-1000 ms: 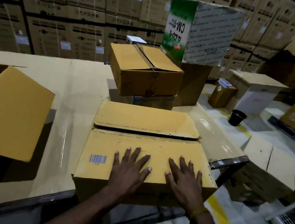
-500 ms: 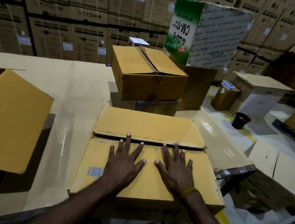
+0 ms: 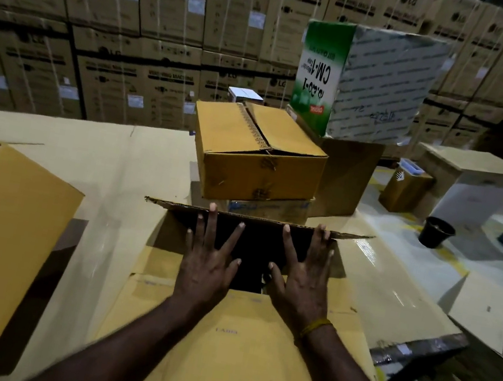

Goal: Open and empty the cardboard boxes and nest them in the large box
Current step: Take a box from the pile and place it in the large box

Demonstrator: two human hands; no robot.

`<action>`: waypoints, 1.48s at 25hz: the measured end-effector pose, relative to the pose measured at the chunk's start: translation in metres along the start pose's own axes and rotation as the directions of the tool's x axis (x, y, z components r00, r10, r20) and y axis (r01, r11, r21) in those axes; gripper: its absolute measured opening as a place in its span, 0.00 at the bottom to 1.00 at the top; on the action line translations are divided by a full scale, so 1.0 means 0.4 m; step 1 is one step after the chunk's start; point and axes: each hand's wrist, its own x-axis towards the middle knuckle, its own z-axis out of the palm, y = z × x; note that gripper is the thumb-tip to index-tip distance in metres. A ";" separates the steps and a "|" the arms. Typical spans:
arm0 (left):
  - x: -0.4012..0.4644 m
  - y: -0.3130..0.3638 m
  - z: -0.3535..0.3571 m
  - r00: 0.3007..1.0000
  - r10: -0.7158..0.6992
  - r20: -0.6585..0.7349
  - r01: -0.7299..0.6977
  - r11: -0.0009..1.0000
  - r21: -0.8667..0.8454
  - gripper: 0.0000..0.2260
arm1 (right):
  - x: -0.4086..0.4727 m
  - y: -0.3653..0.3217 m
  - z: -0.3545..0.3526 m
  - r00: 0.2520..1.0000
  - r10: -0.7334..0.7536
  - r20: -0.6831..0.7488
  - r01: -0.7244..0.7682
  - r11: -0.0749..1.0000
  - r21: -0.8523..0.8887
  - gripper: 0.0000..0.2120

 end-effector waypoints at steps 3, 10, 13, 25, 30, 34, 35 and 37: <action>0.061 -0.011 0.023 1.000 -0.015 -0.001 0.015 1.000 0.022 0.34 | 0.062 0.037 0.031 0.998 -0.023 -0.055 0.020 0.999 -0.049 0.40; 0.184 -0.053 0.087 0.971 -0.078 0.225 0.041 0.985 0.167 0.36 | 0.188 0.116 0.108 0.985 -0.015 0.174 0.026 0.998 -0.065 0.47; 0.208 -0.083 0.116 0.935 -0.176 0.309 0.125 0.976 0.176 0.37 | 0.202 0.152 0.143 0.939 0.021 0.343 0.013 0.995 -0.096 0.45; 0.155 -0.207 0.110 0.854 -0.345 0.389 0.211 0.914 0.347 0.36 | 0.205 0.181 0.148 0.871 0.354 0.342 -0.328 0.935 -0.134 0.41; 0.115 -0.217 0.077 0.841 -0.380 0.385 0.258 0.908 0.331 0.36 | 0.192 0.138 0.141 0.861 0.300 0.411 -0.256 0.954 -0.158 0.44; 0.041 -0.254 0.018 0.801 -0.457 0.387 0.332 0.876 0.349 0.36 | 0.162 0.067 0.127 0.860 0.242 0.449 -0.207 0.970 -0.126 0.41; 0.024 -0.269 0.002 0.788 -0.474 0.392 0.355 0.871 0.341 0.36 | 0.155 0.043 0.127 0.859 0.222 0.461 -0.184 0.975 -0.127 0.41; -0.005 -0.306 -0.027 0.760 -0.507 0.408 0.394 0.857 0.331 0.35 | 0.151 0.002 0.125 0.843 0.179 0.507 -0.143 0.984 -0.110 0.39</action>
